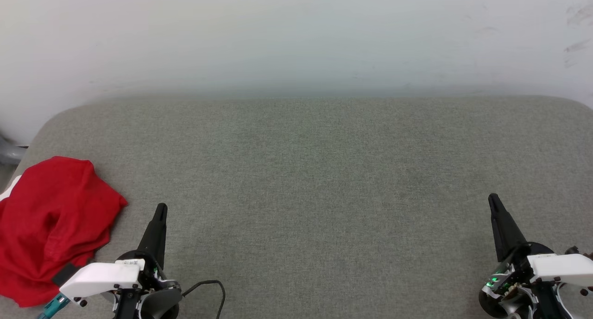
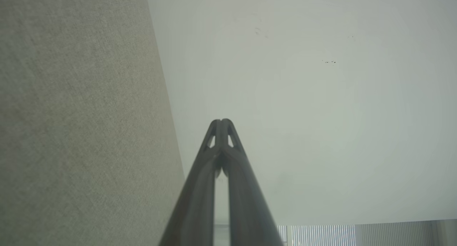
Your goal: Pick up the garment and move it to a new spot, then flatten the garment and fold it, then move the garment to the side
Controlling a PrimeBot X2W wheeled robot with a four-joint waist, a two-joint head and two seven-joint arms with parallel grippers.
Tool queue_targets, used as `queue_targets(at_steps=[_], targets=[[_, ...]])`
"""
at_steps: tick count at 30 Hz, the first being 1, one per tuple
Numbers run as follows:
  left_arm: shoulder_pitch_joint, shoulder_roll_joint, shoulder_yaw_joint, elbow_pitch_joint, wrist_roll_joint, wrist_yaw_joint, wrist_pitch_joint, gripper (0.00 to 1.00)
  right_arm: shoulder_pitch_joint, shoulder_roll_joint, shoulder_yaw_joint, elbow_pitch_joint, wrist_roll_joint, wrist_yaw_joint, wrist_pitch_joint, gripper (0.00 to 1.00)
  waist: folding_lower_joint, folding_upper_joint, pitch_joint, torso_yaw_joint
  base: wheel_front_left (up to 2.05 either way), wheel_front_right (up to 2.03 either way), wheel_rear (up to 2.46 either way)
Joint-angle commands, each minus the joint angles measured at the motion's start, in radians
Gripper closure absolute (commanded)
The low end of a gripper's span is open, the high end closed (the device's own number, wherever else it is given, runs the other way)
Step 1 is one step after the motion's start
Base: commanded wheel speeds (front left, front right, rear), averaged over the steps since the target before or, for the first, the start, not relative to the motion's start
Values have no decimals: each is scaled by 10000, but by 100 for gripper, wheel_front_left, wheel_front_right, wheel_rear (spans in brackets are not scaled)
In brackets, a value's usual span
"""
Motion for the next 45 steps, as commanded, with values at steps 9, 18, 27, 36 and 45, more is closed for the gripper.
queue_targets(at_steps=[9,18,27,36,45], targets=[[-58,-21,31,-15,-14,-38,19,100,-136,24,7,11,-46,-3,-1,100,0,-1,0,0,0,0,0],[-58,-21,28,-15,-14,-38,19,100,-137,24,8,11,-46,-3,-1,100,0,-1,0,0,0,0,0],[-58,-21,30,-15,-13,-38,19,100,-137,24,8,11,-46,-3,-1,100,0,-1,0,0,0,0,0],[17,-7,-366,-66,63,4,-275,0,150,4,176,-120,-157,0,-224,0,0,-1,4,-3,0,0,0],[-53,43,-828,-412,530,1,-736,0,276,-95,464,-435,-540,0,-685,0,0,-1,-1,-2,0,0,0]])
